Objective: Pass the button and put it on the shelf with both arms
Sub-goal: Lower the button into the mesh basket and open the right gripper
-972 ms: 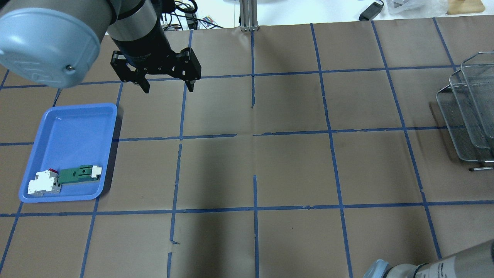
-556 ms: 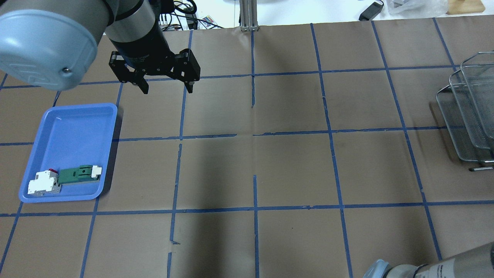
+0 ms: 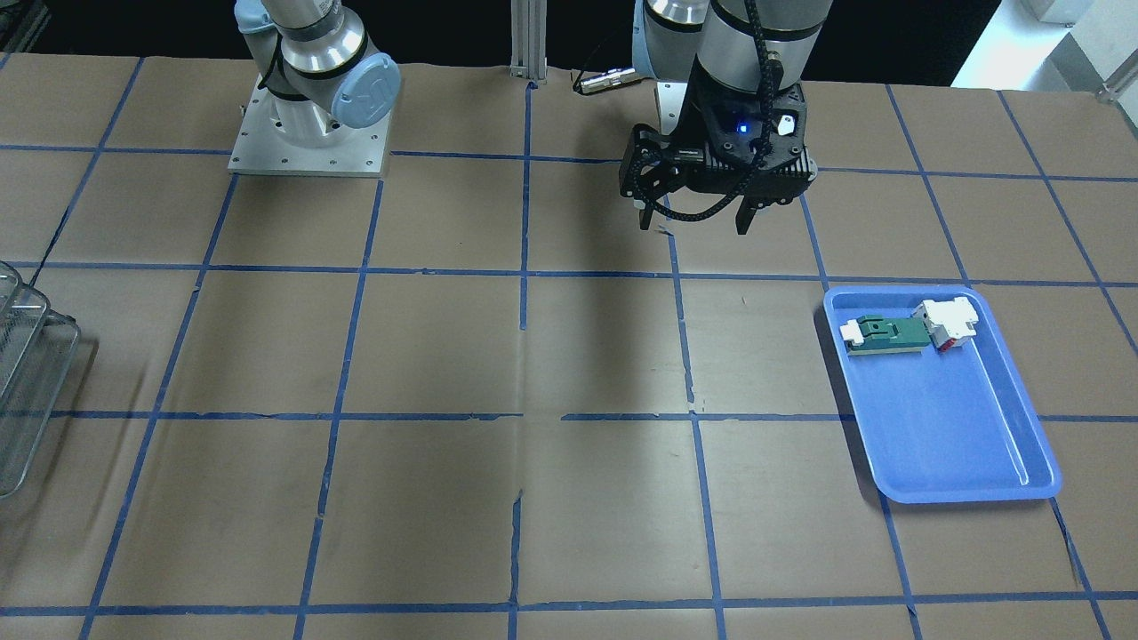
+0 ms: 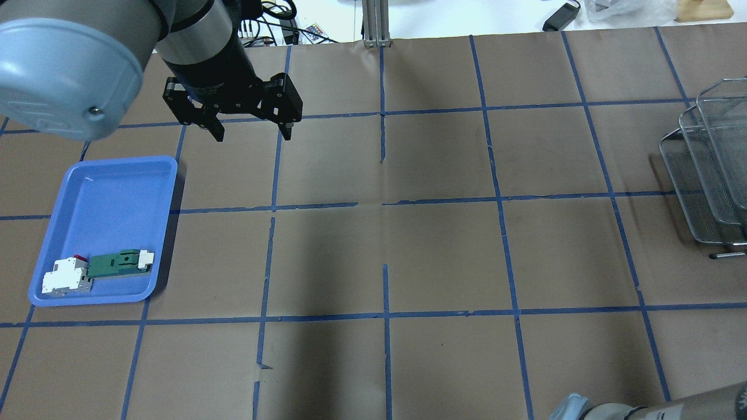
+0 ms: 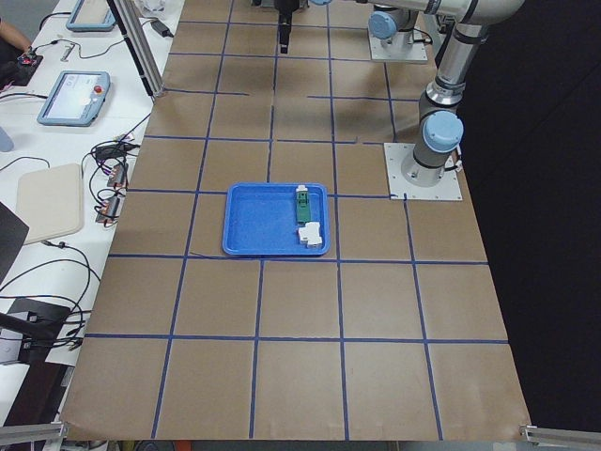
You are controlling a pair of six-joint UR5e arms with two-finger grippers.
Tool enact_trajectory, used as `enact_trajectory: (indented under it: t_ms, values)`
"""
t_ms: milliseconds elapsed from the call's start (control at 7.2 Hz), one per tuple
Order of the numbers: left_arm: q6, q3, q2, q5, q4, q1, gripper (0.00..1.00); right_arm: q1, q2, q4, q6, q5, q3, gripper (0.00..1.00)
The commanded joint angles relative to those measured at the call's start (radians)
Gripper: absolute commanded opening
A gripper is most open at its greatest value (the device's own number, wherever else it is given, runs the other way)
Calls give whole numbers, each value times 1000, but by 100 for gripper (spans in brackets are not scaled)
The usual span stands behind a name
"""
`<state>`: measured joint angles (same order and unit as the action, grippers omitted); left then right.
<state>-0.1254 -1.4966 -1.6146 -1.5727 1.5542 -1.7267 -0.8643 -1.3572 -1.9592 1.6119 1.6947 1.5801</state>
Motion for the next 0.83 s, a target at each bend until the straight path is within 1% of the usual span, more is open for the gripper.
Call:
enact_trajectory:
  t_ms: [0, 139, 278, 417, 556, 694]
  values:
    - [7, 2, 1, 5, 3, 13, 100, -2, -19, 6, -62, 0, 12, 100]
    - [68, 7, 1, 5, 6, 25, 100, -34, -55, 67, -192, -3, 12, 100]
    - [75, 12, 1, 6, 9, 47, 100, -120, -90, 118, -325, -1, 12, 100]
    - [84, 12, 1, 6, 10, 55, 100, -219, -118, 161, -484, 2, 12, 100]
    - [92, 12, 1, 5, 10, 55, 100, -330, -138, 230, -699, -9, 12, 100]
    - [96, 6, 4, 5, 10, 55, 100, -460, -146, 253, -925, -9, 12, 100]
